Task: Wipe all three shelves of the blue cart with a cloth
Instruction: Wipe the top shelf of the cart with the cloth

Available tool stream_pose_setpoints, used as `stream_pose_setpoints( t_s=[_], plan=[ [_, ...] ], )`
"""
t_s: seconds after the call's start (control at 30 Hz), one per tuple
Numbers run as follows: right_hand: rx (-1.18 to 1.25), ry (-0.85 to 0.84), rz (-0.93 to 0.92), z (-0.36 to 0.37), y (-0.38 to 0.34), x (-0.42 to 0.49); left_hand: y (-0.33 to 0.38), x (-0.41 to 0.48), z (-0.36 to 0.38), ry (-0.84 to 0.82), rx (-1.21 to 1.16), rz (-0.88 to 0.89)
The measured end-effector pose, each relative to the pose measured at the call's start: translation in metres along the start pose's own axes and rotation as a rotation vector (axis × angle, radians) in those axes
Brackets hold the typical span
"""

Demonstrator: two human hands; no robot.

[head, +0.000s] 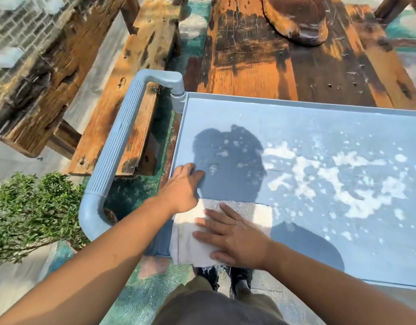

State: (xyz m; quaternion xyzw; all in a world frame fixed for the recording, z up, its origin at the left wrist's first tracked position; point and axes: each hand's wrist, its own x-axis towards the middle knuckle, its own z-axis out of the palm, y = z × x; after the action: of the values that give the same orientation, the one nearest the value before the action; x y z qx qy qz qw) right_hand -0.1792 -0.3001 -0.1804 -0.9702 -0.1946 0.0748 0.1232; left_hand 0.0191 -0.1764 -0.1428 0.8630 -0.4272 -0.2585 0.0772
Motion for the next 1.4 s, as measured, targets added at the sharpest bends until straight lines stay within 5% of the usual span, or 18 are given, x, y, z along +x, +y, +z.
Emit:
stream_pose_setpoints(
  t_s=[0.13,0.3,0.5,0.77,1.03,1.4],
  plan=[
    [0.056,0.005,-0.037,0.003,0.01,0.004,-0.001,0.02,-0.007,0.113,-0.121,-0.066],
    [0.028,0.007,-0.02,0.009,0.023,0.005,-0.004,0.018,0.01,-0.001,-0.049,-0.108],
    [-0.005,0.113,0.074,0.013,0.04,0.011,-0.001,0.016,0.021,0.077,-0.116,-0.127],
    [-0.013,0.19,0.156,-0.009,0.101,0.046,-0.003,0.012,0.021,0.138,-0.343,-0.134],
    [-0.016,0.172,0.256,-0.034,0.173,0.082,-0.01,0.013,0.028,0.131,-0.304,-0.098],
    [-0.007,0.157,0.83,-0.054,0.247,0.119,-0.003,0.017,0.049,0.088,0.113,-0.159]
  ],
)
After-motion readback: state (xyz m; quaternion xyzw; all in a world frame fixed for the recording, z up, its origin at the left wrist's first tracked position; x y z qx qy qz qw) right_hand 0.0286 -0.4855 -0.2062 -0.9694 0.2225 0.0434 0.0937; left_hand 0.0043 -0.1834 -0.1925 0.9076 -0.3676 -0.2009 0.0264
